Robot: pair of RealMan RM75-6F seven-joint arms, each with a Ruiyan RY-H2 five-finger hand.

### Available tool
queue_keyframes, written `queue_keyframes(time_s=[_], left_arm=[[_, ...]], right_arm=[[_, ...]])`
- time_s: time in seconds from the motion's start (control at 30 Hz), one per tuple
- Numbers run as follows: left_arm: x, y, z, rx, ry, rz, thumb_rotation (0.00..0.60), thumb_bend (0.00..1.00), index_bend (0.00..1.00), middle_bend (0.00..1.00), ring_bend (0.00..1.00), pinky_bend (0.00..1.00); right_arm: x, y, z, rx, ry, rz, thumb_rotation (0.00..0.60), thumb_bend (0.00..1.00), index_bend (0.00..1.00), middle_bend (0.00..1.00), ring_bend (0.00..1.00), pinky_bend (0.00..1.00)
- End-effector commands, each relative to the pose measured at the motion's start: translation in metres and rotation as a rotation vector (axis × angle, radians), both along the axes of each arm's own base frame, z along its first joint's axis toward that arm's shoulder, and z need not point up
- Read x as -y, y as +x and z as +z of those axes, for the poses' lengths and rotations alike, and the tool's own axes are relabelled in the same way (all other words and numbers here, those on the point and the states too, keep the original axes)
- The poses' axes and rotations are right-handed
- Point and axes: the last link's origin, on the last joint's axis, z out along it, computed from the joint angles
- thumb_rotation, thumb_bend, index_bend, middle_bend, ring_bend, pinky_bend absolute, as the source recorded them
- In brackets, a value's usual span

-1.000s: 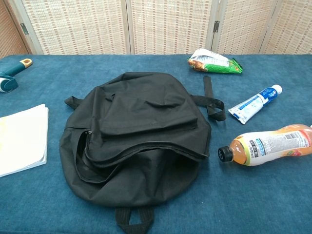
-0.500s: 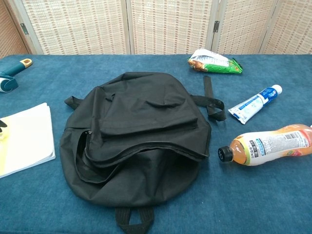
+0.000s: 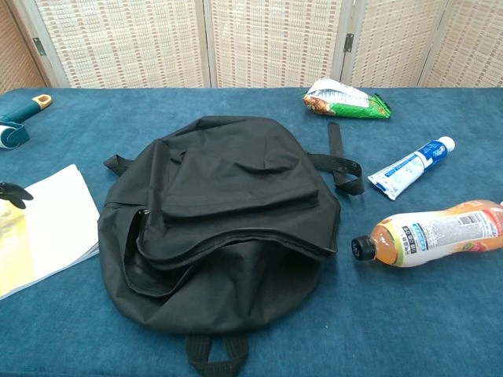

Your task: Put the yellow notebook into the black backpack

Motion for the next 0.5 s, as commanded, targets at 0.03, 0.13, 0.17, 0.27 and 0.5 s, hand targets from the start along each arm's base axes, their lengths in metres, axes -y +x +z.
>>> queue_keyframes(time_s=[0.03,0.13,0.17,0.27,0.5], left_arm=[[-0.001,-0.001,-0.002,-0.01,-0.007,0.003,0.6,0.03,0.23,0.29,0.22,0.14],[-0.003,-0.002,-0.004,-0.022,-0.015,0.011,0.6,0.03,0.22,0.29,0.22,0.14],[-0.003,-0.002,-0.005,-0.025,-0.019,0.014,0.6,0.03,0.22,0.29,0.21,0.14],[-0.005,-0.001,-0.007,-0.013,-0.017,0.016,0.6,0.03,0.22,0.29,0.21,0.14],[-0.006,0.007,-0.012,0.067,-0.011,-0.004,0.6,0.06,0.31,0.31,0.24,0.14]], right_arm=[[0.0,0.0,0.0,-0.001,-0.001,0.001,0.6,0.09,0.0,0.05,0.05,0.04],[-0.001,0.0,0.0,0.0,-0.002,-0.002,0.6,0.09,0.0,0.05,0.05,0.04],[-0.001,-0.001,0.0,-0.001,-0.003,-0.002,0.6,0.09,0.0,0.05,0.05,0.04],[-0.002,-0.001,0.001,-0.001,-0.005,-0.003,0.6,0.09,0.0,0.05,0.05,0.04],[-0.003,-0.002,0.0,-0.003,-0.005,-0.01,0.6,0.09,0.0,0.05,0.05,0.04]])
